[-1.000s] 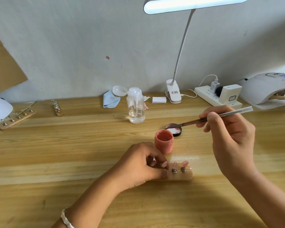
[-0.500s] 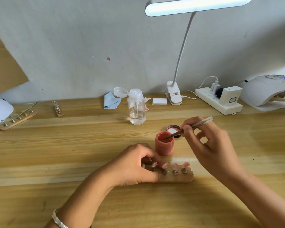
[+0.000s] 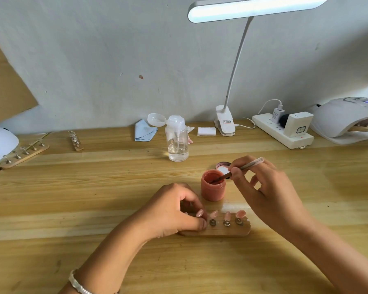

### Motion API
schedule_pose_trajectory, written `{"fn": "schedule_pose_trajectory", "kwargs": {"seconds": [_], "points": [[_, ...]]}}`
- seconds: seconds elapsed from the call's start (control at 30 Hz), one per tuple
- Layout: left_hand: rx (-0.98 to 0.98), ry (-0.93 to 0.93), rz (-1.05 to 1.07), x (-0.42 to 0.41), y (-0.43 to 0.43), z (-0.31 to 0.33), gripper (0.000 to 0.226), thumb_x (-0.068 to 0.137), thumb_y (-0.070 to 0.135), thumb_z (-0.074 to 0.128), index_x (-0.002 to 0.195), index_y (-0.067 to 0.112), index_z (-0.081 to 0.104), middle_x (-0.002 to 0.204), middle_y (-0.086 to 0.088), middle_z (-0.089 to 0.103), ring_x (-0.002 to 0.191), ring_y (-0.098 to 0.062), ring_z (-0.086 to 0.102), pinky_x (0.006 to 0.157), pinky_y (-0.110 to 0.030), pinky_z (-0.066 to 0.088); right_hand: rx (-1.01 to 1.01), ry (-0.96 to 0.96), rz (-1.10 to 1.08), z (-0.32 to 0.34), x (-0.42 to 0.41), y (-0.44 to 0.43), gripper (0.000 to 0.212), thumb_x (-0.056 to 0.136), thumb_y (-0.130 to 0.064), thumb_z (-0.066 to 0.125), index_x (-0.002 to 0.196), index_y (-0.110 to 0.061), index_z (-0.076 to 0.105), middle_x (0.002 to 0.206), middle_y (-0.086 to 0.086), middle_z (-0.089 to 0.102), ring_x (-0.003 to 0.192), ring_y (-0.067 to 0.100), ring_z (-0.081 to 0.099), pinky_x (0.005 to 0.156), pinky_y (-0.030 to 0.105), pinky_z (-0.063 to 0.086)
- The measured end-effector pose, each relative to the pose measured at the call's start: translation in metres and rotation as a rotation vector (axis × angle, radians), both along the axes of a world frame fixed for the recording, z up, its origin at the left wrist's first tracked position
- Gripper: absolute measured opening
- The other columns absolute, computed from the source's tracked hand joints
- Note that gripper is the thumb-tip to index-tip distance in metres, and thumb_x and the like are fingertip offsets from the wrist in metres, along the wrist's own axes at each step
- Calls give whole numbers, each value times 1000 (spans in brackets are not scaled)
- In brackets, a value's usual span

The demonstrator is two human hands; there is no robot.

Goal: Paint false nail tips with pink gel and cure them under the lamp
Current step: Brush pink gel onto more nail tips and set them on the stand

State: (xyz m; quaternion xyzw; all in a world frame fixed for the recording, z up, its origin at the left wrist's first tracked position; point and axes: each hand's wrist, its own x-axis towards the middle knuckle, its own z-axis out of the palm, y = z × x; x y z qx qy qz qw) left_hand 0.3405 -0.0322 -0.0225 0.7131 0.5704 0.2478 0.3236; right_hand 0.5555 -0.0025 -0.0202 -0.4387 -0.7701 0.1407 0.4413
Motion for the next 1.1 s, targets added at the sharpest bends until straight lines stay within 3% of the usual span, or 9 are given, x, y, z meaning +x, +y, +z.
{"fn": "schedule_pose_trajectory", "kwargs": {"seconds": [0.2, 0.3, 0.37, 0.47, 0.63, 0.73, 0.9, 1.1], "points": [[24, 5, 6, 0, -1, 1, 16, 65, 20, 84, 73, 27, 72, 91, 6, 63, 79, -15, 62, 63, -24, 49, 23, 205, -24, 4, 2, 1, 13, 97, -26, 56, 88, -29, 65, 85, -14, 70, 77, 17, 65, 63, 31, 49], [57, 11, -6, 0, -1, 1, 19, 66, 18, 82, 65, 32, 69, 88, 7, 63, 68, -3, 57, 61, -19, 46, -34, 372, -55, 8, 4, 3, 16, 100, -28, 57, 86, -28, 66, 79, -12, 72, 69, 20, 65, 60, 34, 48], [70, 4, -13, 0, -1, 0, 26, 66, 15, 81, 60, 35, 66, 86, 7, 63, 67, 0, 54, 59, -16, 44, -90, 471, -80, 10, 6, 4, 19, 100, -23, 58, 84, -26, 68, 77, -10, 73, 68, 16, 65, 61, 37, 49], [100, 13, -41, 1, -2, -3, 26, 67, 13, 78, 59, 33, 63, 86, 7, 60, 73, 0, 54, 57, -16, 43, -211, 618, -123, 16, 8, 9, 21, 99, -16, 58, 83, -21, 70, 70, -7, 73, 67, 1, 65, 63, 31, 49], [344, 108, -117, 4, -3, -1, 23, 65, 15, 75, 61, 31, 59, 77, 9, 61, 79, -10, 57, 60, -9, 36, -423, 811, -106, 21, 11, 13, 24, 100, -14, 53, 82, -15, 69, 61, -5, 67, 64, 2, 62, 61, 27, 46], [473, -6, -81, 4, -3, 2, 15, 67, 12, 74, 65, 24, 65, 73, 7, 68, 74, -15, 63, 70, -22, 46, -483, 864, -75, 23, 11, 12, 24, 101, -15, 52, 84, -14, 69, 61, -3, 66, 64, 3, 63, 63, 29, 46], [455, -343, 175, 1, -2, 2, 18, 72, 4, 76, 71, 21, 72, 72, 5, 74, 61, -7, 67, 62, -20, 53, -439, 888, 6, 23, 8, 8, 26, 101, -12, 49, 85, -12, 70, 66, 1, 67, 70, 7, 63, 63, 30, 45], [407, -437, 255, 3, 0, 2, 21, 73, 6, 85, 77, 26, 79, 72, 4, 75, 60, -8, 66, 59, -23, 55, -286, 852, 199, 22, 2, 2, 41, 98, -8, 52, 72, -29, 77, 79, -4, 72, 74, 10, 66, 58, 23, 49]]}}
